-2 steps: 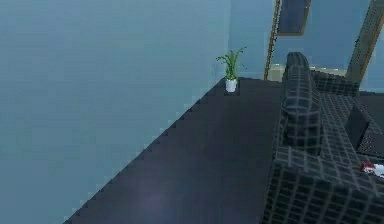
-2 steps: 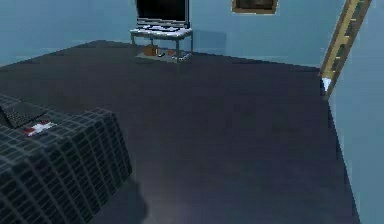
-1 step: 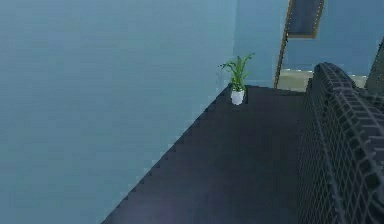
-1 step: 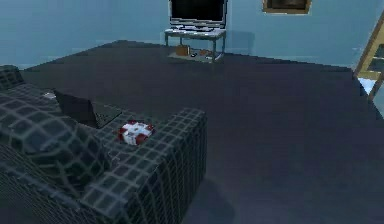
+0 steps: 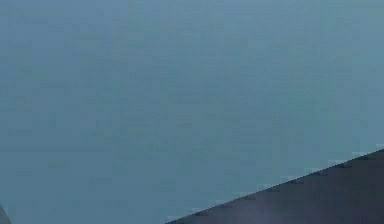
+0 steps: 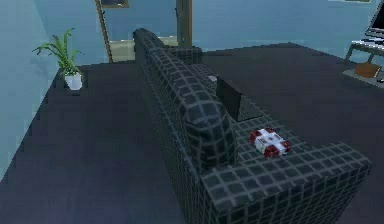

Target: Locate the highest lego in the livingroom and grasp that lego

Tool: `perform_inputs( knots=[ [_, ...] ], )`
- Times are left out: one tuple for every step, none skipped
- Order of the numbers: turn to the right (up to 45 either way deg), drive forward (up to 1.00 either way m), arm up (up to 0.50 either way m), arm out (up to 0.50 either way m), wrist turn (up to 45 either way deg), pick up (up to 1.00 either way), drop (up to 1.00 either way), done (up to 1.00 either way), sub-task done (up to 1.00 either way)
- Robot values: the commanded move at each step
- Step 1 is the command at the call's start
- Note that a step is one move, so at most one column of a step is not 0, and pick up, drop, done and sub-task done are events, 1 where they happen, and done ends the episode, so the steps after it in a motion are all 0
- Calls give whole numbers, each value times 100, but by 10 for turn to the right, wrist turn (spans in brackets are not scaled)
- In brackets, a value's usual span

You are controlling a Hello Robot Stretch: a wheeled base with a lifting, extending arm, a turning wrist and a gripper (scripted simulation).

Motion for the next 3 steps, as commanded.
perform_inputs(
  knots=[
    [-240, 0, 0, 0, 0, 0, 0, 0, 0],
    [0, 70, 0, 0, 0, 0, 0, 0, 0],
    [450, 0, 0, 0, 0, 0, 0, 0, 0]
  ],
)
